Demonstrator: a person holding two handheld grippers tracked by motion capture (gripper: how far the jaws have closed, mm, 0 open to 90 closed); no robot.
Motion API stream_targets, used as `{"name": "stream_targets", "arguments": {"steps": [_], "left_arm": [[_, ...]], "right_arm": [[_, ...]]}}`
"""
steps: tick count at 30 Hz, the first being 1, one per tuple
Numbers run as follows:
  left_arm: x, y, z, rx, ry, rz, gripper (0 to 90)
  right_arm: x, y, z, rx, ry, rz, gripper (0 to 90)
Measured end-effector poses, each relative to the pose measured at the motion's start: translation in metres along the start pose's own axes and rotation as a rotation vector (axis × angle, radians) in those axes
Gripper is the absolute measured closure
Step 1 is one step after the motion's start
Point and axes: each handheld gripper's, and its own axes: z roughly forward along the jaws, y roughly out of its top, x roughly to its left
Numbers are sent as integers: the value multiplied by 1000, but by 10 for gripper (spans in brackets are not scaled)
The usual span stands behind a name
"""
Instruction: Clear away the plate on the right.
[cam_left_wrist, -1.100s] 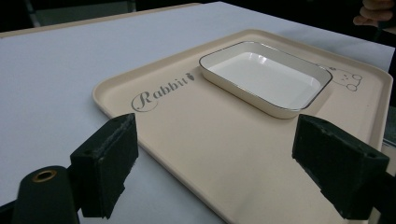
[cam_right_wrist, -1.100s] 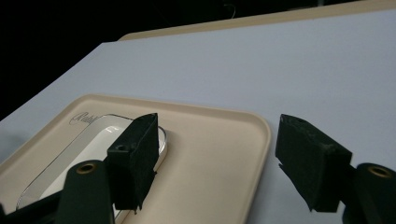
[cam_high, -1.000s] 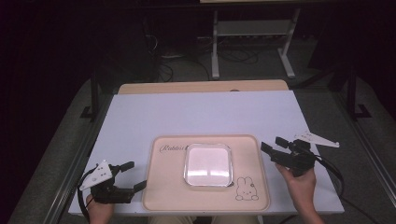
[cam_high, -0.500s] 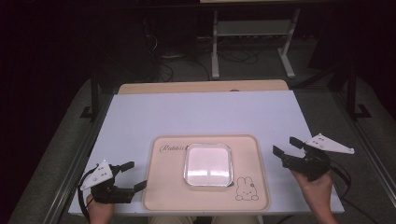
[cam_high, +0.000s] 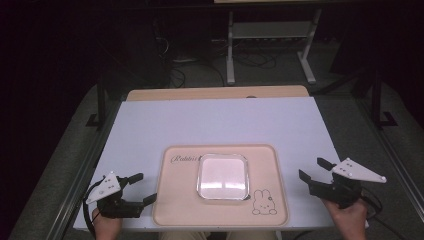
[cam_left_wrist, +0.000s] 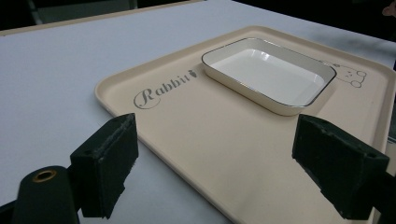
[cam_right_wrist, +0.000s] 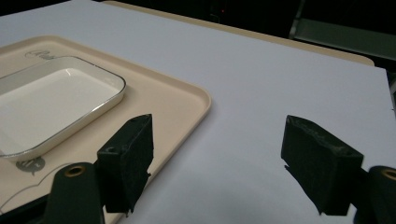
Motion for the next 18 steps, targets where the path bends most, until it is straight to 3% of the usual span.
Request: {"name": "stream_targets", "arguments": {"steps": [13,18], "left_arm": [[2,-1,1,9,-1,-3,140],[1,0,0,6,-1,0,140]], "right_arm": [[2,-10,-4,-2,-15,-51,237],[-2,-12,-4,15,-4,-44,235]]}}
